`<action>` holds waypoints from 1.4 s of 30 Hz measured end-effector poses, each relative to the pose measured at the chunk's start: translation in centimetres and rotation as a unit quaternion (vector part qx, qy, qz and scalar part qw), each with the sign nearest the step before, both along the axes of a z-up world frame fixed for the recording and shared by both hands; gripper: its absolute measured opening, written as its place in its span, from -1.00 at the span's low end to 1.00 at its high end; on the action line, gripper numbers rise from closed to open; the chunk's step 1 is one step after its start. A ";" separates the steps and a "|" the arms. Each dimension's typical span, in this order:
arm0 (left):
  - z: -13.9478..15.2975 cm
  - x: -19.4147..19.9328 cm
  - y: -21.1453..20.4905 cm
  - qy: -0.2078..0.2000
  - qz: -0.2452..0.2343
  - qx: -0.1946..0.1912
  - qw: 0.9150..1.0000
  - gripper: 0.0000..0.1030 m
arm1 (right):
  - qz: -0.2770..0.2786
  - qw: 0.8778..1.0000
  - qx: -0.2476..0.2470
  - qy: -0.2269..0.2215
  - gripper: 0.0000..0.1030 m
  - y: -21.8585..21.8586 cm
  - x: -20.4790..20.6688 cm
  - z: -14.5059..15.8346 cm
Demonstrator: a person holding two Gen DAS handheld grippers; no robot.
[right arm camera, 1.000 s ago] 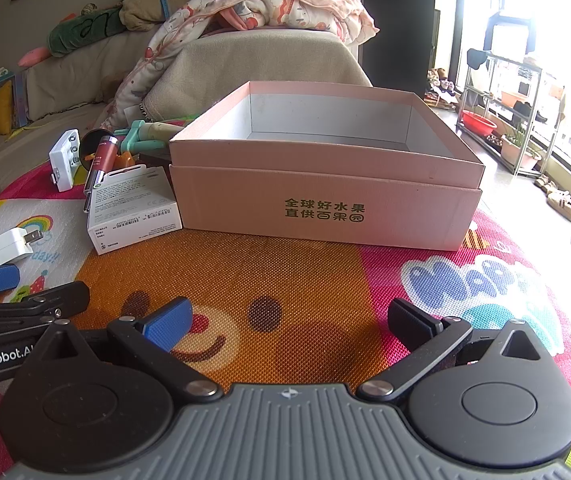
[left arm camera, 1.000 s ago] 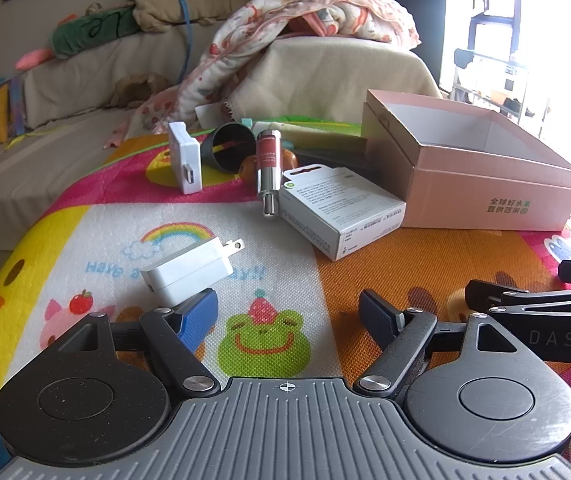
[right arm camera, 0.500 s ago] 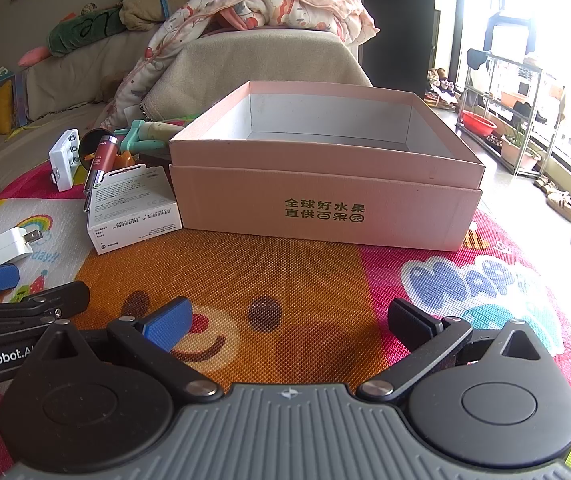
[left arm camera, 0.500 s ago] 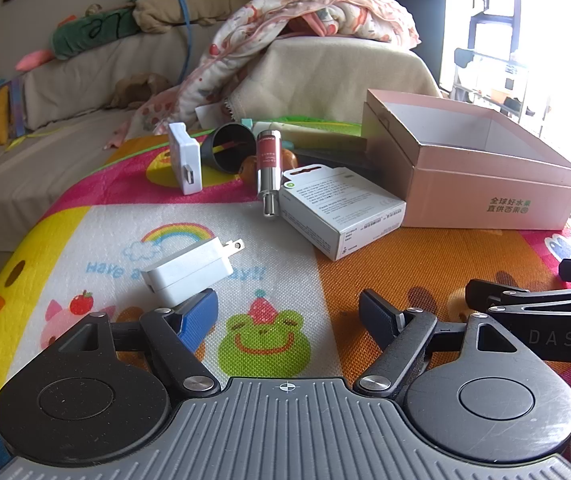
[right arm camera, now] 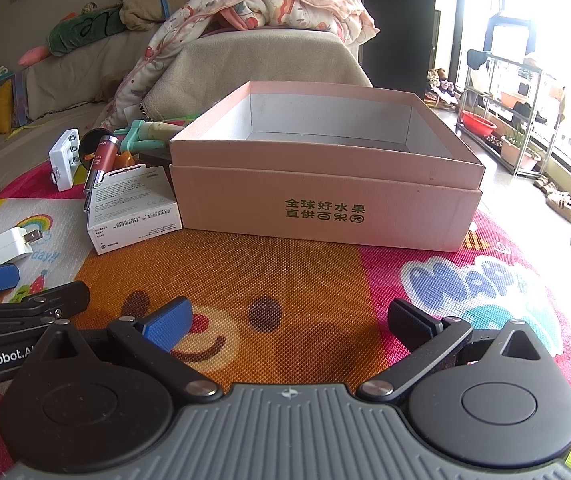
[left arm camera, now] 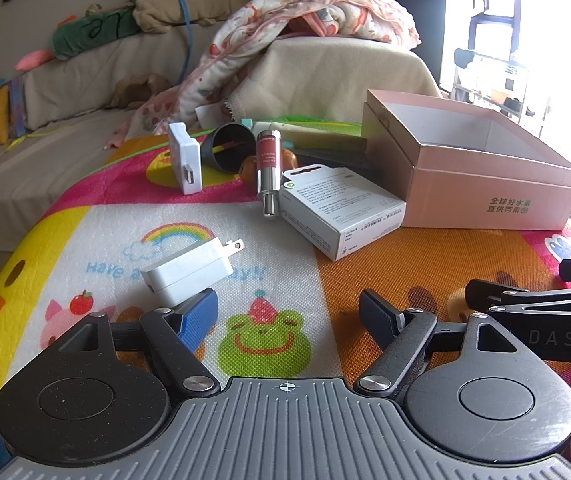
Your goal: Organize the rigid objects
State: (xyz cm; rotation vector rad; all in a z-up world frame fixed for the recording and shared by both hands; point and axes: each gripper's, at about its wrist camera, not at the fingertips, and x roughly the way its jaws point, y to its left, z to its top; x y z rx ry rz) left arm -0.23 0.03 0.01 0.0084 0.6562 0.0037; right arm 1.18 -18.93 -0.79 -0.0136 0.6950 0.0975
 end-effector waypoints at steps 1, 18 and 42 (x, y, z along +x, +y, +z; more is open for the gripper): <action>0.0 0.0 0.0 0.000 0.000 0.000 1.000 0.62 | 0.000 1.000 0.001 0.000 1.00 0.0 0.0 0.0; 0.2 -0.1 1.0 -0.007 -0.007 -0.035 0.999 0.59 | 0.037 0.999 -0.001 0.037 1.00 -0.5 0.8 0.8; 0.7 1.7 7.5 0.006 -0.122 0.001 0.992 0.39 | 0.157 0.984 -0.044 -0.078 0.90 1.5 -1.5 4.4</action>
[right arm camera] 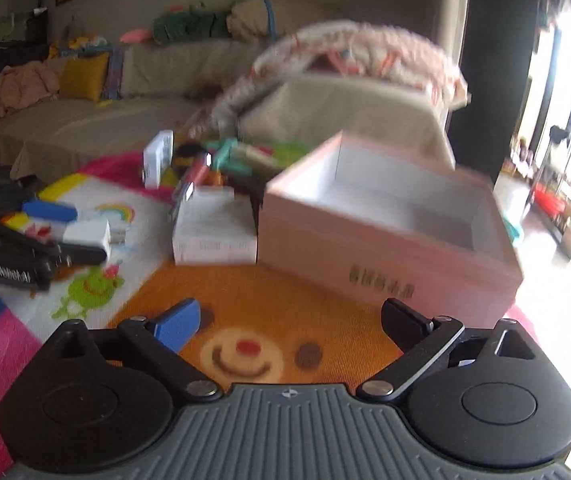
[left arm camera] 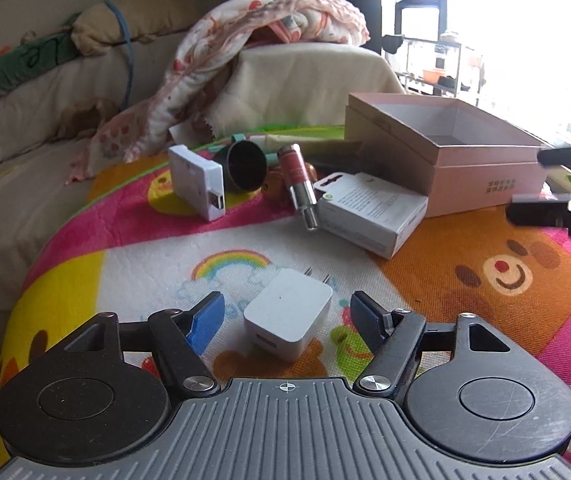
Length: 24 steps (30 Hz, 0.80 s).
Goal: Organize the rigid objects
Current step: 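Grasp the white USB charger with the left tool while the right tool grasps a white plastic insert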
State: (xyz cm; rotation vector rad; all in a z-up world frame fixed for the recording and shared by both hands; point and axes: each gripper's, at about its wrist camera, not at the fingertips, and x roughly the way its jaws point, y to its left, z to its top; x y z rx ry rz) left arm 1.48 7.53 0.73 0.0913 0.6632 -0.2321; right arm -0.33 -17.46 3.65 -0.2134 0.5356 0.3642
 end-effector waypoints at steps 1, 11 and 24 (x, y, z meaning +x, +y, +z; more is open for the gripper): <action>-0.2 0.1 0.3 0.004 0.000 -0.007 1.000 0.27 | 0.009 1.000 0.000 -0.025 0.90 0.8 0.3 1.2; 0.0 -1.3 2.2 -0.003 -0.014 -0.058 0.998 -0.28 | 0.164 0.986 -0.028 0.005 0.18 17.3 11.4 4.8; 0.1 -2.5 2.2 -0.018 -0.032 -0.065 0.997 -0.28 | 0.154 0.984 -0.068 0.066 -0.67 21.2 13.4 2.8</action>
